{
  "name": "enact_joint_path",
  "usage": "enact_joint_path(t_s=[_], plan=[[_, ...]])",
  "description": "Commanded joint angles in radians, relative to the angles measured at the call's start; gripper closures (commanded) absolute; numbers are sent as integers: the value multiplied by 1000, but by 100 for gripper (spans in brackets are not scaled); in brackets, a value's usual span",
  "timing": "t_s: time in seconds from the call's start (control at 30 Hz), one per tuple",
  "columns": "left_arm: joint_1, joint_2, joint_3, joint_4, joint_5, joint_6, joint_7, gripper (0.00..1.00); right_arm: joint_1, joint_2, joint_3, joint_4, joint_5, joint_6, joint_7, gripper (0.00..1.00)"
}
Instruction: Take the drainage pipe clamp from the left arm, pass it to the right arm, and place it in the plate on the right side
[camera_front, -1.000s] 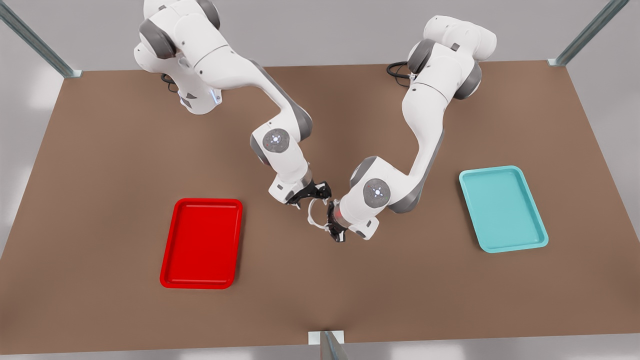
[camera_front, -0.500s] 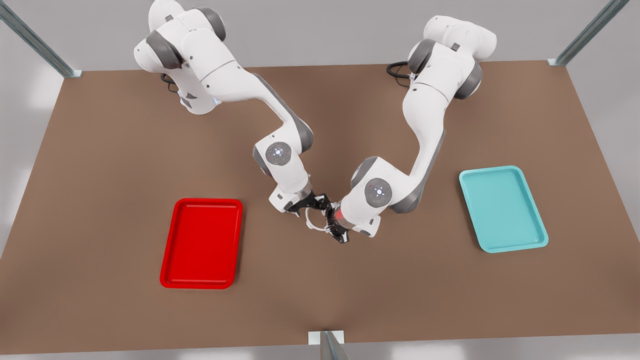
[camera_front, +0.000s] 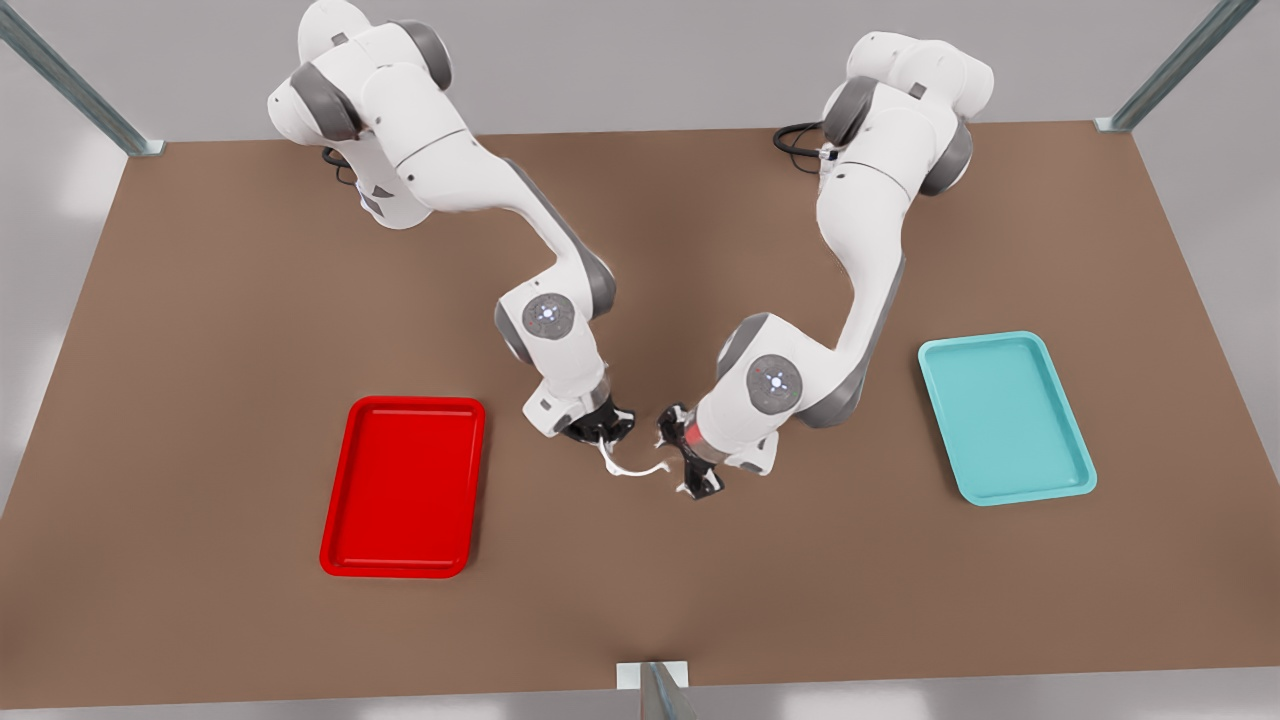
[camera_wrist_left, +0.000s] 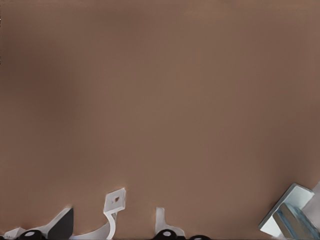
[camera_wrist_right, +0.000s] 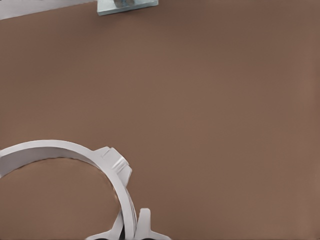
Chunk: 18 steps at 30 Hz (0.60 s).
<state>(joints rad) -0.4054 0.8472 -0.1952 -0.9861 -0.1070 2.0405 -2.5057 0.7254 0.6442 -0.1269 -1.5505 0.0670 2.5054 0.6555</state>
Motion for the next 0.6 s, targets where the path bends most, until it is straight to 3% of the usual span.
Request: enact_joint_path(t_s=[0.0, 0.1, 0.2, 0.23, 0.27, 0.3, 0.33, 0.4, 0.5, 0.53, 0.57], plan=[[98, -78, -15, 1, -25, -300, 307, 0, -55, -21, -11, -2, -44, -82, -75, 79], [281, -187, -26, 4, -23, -603, 965, 0, -243, -89, -11, -3, -55, -224, -439, 79], [387, -215, -26, 89, 113, -848, 1977, 0, -380, -107, -11, -3, -55, -353, -591, 79], [411, -311, -24, 22, 214, -865, 2408, 0, -417, -107, -13, -5, -56, -399, -645, 79], [454, -527, -24, -304, 234, -663, 2708, 0, -452, -106, -16, -5, -70, -447, -671, 79], [450, -567, -29, -370, 214, -655, 2714, 0, -478, -107, -17, -13, -85, -487, -705, 79], [450, -540, -36, -321, 188, -726, 2725, 0, -500, -107, -17, -29, -105, -524, -718, 79], [445, -540, -87, -293, 188, -648, 2724, 0, -501, -109, -16, -68, -121, -510, -711, 79], [485, -524, -112, -244, 98, -723, 2854, 0, -498, -95, -16, -100, -121, -465, -697, 79], [522, -517, -112, -246, 90, -721, 2860, 0, -497, -83, -14, -94, -115, -467, -695, 17], [517, -514, -113, -246, 96, -723, 2888, 0, -498, -80, -14, -88, -108, -468, -695, 0]])
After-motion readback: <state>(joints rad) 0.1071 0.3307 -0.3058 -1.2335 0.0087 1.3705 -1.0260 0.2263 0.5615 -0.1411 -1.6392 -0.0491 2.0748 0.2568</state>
